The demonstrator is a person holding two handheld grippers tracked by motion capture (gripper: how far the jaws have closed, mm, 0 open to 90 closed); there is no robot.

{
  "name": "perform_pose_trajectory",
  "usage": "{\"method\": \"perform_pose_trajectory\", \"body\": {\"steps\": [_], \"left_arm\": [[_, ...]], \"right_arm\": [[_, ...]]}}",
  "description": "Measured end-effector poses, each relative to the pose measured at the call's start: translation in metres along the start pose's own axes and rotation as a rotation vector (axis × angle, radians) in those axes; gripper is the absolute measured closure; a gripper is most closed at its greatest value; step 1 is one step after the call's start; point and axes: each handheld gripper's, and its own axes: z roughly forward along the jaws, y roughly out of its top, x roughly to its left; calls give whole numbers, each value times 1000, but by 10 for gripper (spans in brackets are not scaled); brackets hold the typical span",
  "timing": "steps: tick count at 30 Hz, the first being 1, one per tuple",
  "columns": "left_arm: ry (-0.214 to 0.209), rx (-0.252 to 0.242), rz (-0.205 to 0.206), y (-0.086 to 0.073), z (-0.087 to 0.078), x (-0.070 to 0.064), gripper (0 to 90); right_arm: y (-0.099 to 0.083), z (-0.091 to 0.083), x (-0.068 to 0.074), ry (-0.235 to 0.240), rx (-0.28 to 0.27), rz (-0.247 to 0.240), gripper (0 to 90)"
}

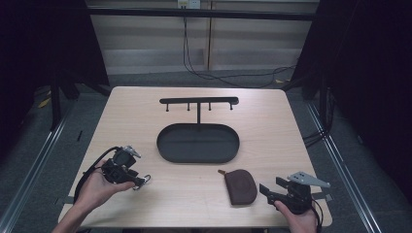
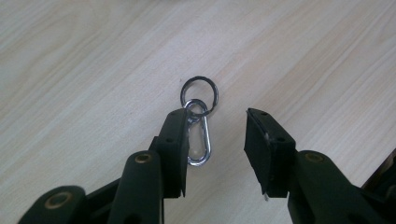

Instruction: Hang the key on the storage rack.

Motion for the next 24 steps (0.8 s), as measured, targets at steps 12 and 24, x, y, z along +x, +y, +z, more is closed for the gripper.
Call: {"method": "perform_pose_trajectory", "body": {"steps": [12,24], "left_arm": [[-18,123,-29,15,18,13,567],[-8,203,-13,22,34,17,605]], "right_arm": [[0,2,-1,9,8,5,250],[0,2,-1,14,6,4,213]]}}
